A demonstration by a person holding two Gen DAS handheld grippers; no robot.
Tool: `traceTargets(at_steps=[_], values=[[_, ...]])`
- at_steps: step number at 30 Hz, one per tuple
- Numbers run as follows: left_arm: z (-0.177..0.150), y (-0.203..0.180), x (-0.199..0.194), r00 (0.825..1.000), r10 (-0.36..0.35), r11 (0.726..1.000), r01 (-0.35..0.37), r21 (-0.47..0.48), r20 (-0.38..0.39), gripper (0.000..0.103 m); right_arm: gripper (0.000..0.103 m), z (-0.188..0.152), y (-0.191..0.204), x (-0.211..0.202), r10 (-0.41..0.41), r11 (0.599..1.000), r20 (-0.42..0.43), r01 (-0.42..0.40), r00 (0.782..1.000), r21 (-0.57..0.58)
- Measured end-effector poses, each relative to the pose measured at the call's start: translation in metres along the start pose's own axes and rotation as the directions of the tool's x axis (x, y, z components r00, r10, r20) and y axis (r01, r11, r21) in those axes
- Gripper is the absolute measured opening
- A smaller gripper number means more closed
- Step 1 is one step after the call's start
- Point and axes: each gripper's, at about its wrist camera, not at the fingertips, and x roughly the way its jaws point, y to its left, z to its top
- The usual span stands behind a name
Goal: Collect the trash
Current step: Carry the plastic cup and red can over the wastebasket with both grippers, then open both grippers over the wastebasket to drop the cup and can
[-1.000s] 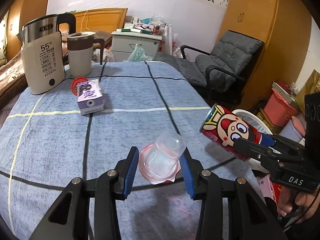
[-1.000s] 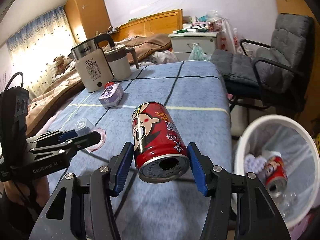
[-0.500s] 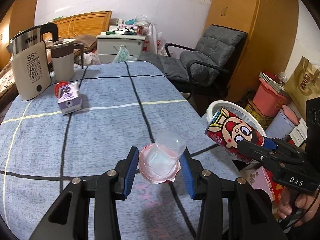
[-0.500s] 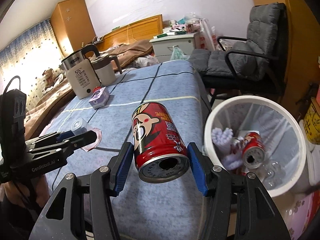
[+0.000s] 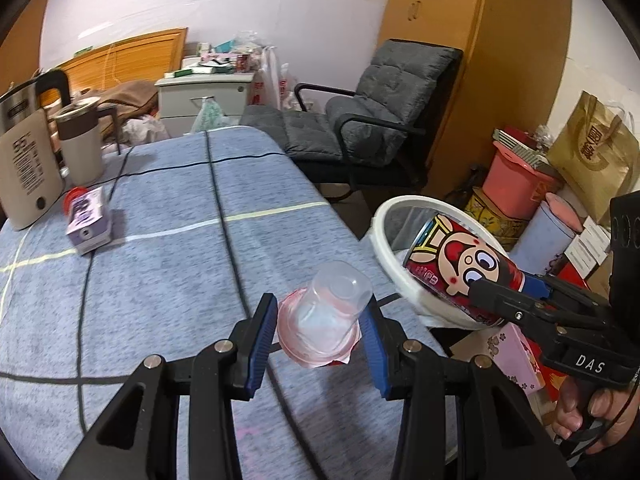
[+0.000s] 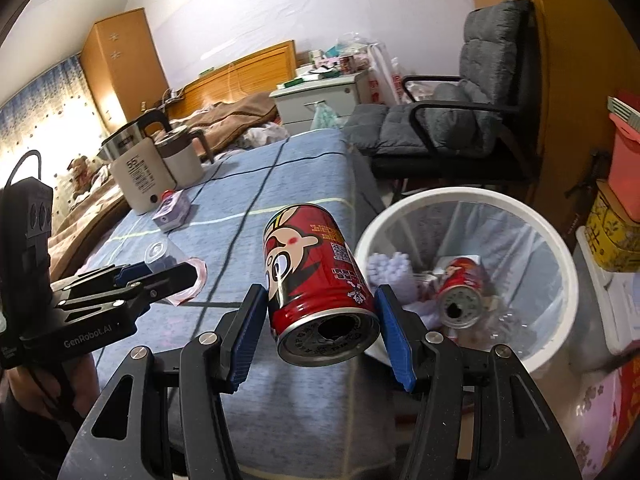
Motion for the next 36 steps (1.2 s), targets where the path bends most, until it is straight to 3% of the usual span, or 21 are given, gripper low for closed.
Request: traceTargets(at_steps=[18,36], values=[[0.029,-0.073,0.051,0.987,-0.158,0.979,0.159,0.125,-0.019,0.044,0.056,0.0,-0.087,-0.023,-0.191,0.973,0.022,0.186,0.981,0.136],[0.028,-0.111,0.11,0.968,-0.219,0.955,0.238,0.175,-0.12,0.044,0.056,-0.002,-0.132,0.001,-0.257,0.946,-0.039,0.26,0.966,0.193]])
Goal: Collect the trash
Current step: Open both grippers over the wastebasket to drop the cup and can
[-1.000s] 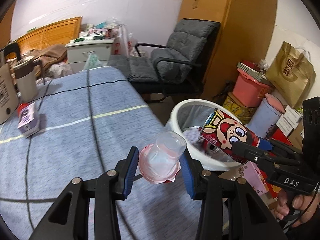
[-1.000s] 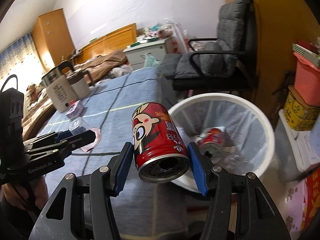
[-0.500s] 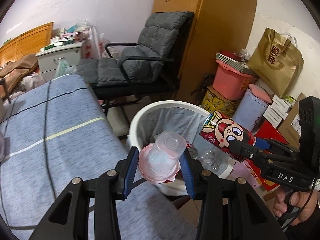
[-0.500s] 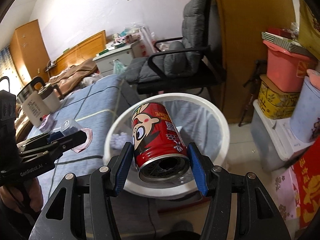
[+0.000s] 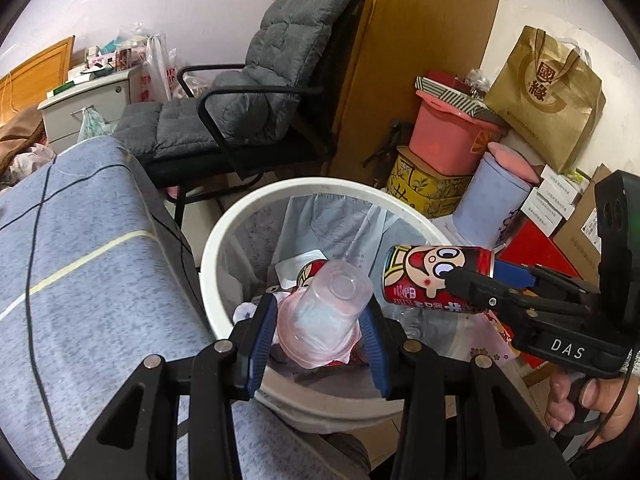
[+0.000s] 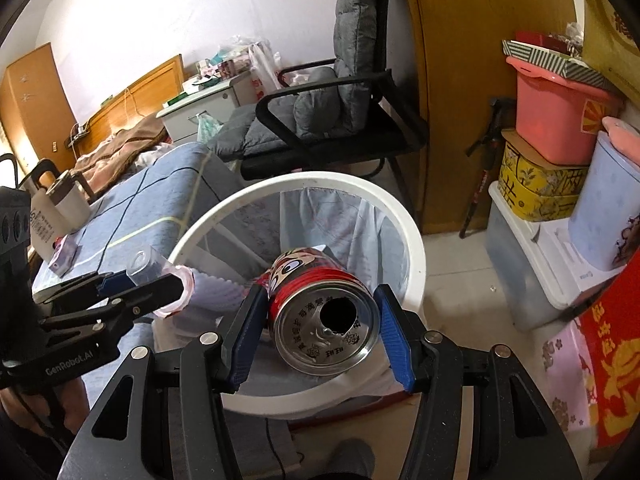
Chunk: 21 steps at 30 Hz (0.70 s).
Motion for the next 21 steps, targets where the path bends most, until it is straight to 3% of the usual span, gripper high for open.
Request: traceTargets(at_steps=[7,9,21], values=[[-0.001,0.0,0.01,1.0,-0.009,1.0,0.009,0.009,-0.027,0.046,0.056,0.001,0.0,0.007,0.003,1.0,-0.01,-0.003,1.0,-0.003],[-0.001,0.0,0.008,1.0,-0.012,1.0,0.012,0.007,-0.022,0.055,0.056,0.001,0.001,0.006,0.002,1.0,0.001,-0.002,1.0,-0.005],[-0.002,0.008,-0.015,1.0,0.003,1.0,-0.003,-0.02,0.023,0.057,0.056,0.003,0.015,-0.016,0.005,1.0,0.047,-0.003,0.999,-0.029]])
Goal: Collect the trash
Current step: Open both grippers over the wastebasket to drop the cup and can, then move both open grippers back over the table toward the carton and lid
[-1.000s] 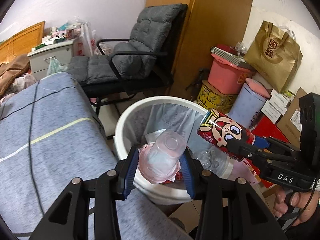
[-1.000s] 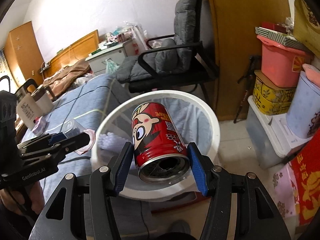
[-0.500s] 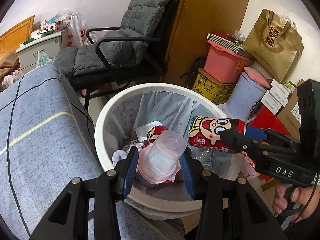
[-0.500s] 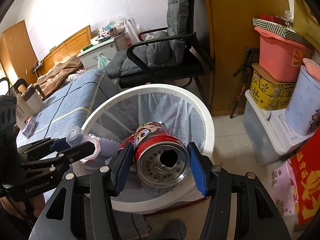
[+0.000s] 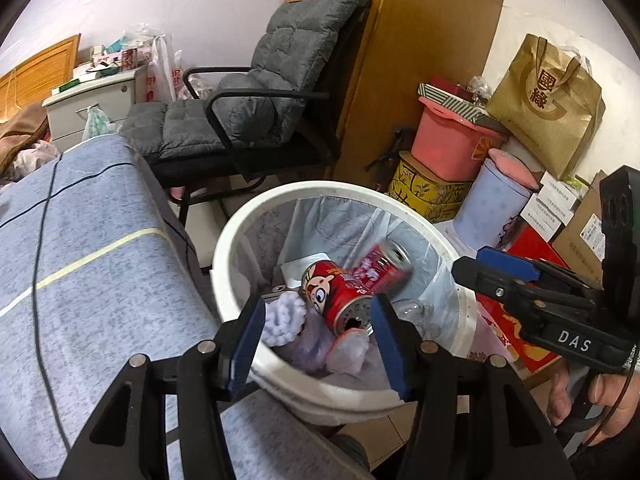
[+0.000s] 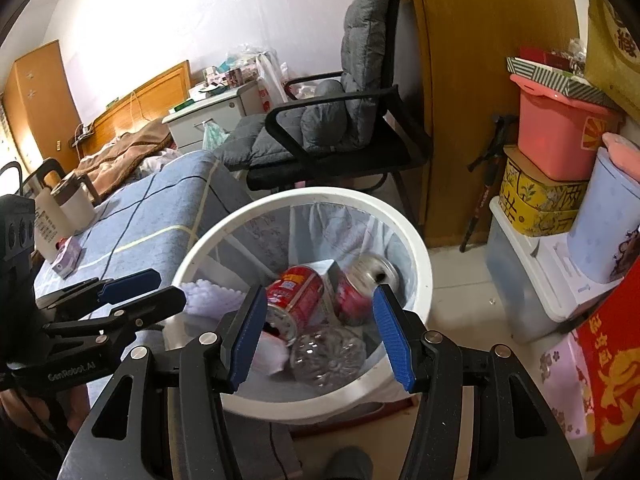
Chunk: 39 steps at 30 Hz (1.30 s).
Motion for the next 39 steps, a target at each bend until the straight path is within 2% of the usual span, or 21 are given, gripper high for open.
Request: traceTargets(at_steps=[16,24,39], values=[[-0.023,0.033,-0.06,0.995,0.087,0.993,-0.082,-0.085,0.057,0.057,0.056,-0.01,0.06,-0.031,0.089,0.991,0.007,-0.088,0.996,-0.103],[-0.036,0.047,-0.091,0.987,0.132,0.985,-0.121,-0.121,0.089,0.057,0.056,-0.018,0.096,-0.044,0.138,0.977,0.004,-0.136,0.99,-0.166],[-0.06,0.072,-0.128,0.97,0.216,0.965,-0.196,-0.172,0.108,0.057,0.056,-0.028,0.131,-0.05,0.195,0.954,-0.015,-0.193,0.981,-0.23]])
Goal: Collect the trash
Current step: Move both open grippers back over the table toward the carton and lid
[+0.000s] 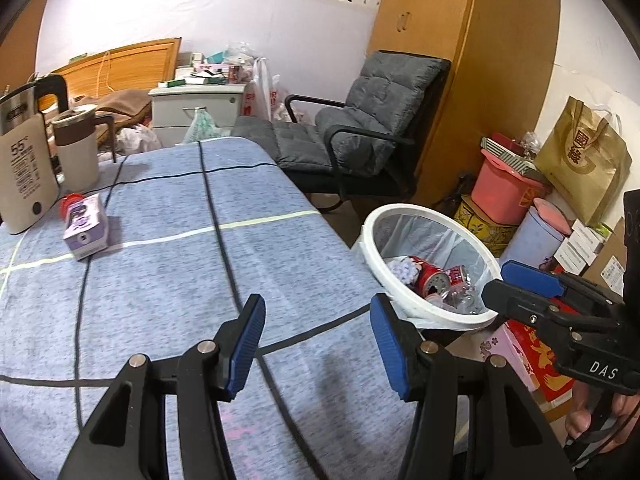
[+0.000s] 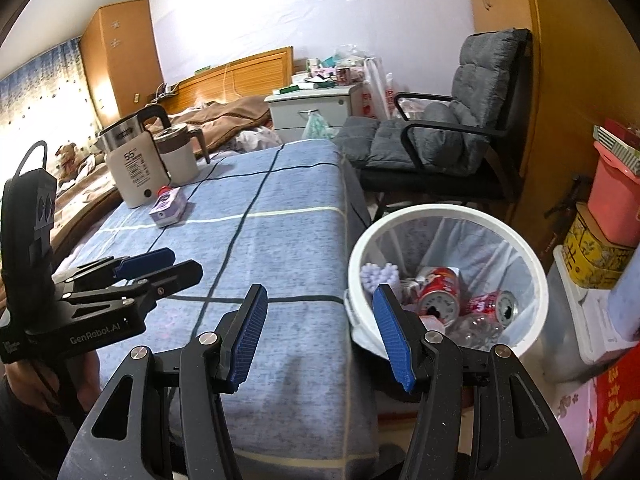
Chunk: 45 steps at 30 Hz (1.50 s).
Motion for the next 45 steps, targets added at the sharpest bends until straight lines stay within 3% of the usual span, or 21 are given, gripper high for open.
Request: traceTargets(at_steps=[20,45], values=[[-0.009,0.056,-0.024,0.994,0.109,0.991,-0.108,-0.084,0.011,0.057,0.057,0.01,0.046,0.033,0.118,0.99,-0.025,-0.12,0.993,-0.073],[0.005,0.154,-0.034,0.958,0.286,0.942,-0.279,-0.189,0.012,0.057,0.057,0.045,0.113,0.103,0.217,0.959,-0.095,-0.23,0.972,-0.167]])
